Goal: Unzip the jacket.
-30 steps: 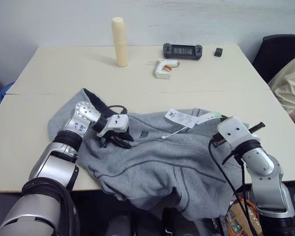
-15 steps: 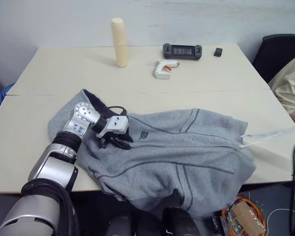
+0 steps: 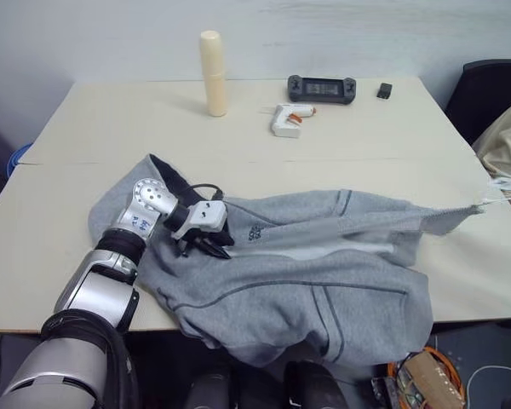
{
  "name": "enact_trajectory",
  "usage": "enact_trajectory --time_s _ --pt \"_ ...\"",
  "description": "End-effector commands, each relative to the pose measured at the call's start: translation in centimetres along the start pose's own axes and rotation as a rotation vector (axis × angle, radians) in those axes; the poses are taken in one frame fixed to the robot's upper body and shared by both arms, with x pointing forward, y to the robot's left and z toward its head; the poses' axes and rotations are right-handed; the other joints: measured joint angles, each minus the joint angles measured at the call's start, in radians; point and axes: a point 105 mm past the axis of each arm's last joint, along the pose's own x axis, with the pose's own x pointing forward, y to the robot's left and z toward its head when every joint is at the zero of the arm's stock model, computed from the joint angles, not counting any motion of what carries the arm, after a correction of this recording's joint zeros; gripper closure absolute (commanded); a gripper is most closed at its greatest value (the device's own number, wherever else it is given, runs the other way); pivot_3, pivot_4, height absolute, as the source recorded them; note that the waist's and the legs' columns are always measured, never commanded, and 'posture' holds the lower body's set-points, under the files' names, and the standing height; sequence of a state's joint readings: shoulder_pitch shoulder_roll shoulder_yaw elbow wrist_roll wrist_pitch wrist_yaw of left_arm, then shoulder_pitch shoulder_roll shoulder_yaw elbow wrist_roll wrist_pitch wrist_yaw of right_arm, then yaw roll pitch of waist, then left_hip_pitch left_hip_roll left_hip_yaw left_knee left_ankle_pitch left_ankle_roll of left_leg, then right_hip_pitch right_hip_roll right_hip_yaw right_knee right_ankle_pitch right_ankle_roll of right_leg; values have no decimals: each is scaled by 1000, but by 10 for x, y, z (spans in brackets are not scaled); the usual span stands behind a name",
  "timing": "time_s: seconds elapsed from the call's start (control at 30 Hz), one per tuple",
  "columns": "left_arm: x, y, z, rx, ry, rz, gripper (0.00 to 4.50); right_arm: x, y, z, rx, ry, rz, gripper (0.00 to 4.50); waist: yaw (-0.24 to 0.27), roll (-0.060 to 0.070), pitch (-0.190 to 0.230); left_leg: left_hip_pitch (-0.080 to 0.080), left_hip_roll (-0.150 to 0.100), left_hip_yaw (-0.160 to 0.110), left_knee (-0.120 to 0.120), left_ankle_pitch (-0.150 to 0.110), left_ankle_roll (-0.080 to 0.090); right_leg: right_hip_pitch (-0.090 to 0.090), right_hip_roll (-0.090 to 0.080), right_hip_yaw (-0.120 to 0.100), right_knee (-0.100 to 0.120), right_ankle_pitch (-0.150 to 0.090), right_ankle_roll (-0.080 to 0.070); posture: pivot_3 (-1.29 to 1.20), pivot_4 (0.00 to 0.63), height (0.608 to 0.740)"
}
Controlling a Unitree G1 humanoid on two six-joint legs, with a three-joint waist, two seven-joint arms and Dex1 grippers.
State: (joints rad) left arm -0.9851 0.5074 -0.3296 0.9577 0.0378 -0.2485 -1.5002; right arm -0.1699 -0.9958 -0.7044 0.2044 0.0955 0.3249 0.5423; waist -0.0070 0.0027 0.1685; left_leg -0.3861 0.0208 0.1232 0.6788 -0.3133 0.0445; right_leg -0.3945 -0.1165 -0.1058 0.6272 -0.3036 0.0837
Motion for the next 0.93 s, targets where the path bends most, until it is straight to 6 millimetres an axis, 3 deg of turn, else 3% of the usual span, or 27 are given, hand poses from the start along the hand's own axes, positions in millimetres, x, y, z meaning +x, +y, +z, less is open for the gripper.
enact_trajectory --time_s 0.03,0.13,0.27,0.5,0.57,0.67,0.8,0.93 --pt "0 -6 -7 -116 -43 -9 2991 7 50 21 69 -57 275 4500 -10 0 0 0 1 0 0 0 0 0 0 0 0 0 0 0 150 740" --pt "-15 -2 14 -192 -183 -1 3031 7 86 25 34 -46 447 4137 -16 0 1 -1 1 -2 0 0 0 0 1 -1 0 0 0 0 150 740" --pt "-42 -7 39 -227 -324 8 2204 -9 107 24 40 10 651 2973 -10 -2 5 -5 1 -2 0 1 -1 -3 1 -2 2 0 0 0 150 740" --pt "-112 -30 82 -252 -474 92 153 -50 96 34 74 48 876 734 6 -5 9 -7 1 -3 2 0 -1 -2 1 -2 0 1 2 0 150 740" --pt "-136 -41 84 -252 -467 144 0 -66 89 41 121 55 945 14 6 -5 9 -6 1 -3 3 0 0 -1 0 -2 -2 1 2 0 150 740" --pt "-158 -56 77 -261 -405 222 0 -85 82 48 189 70 1013 14 5 -5 9 -4 1 -3 1 -1 -2 0 0 -2 -4 1 2 0 150 740" --pt "-181 -76 58 -295 -298 334 0 -94 71 51 217 62 977 14 3 -5 10 -2 2 -3 0 -3 -3 0 0 -1 -4 1 1 0 150 740" --pt "-186 -82 46 -321 -256 409 0 -94 70 46 253 62 947 14 3 -5 10 -3 3 -3 -2 -3 -5 -2 -1 -1 -5 0 0 0 150 740"
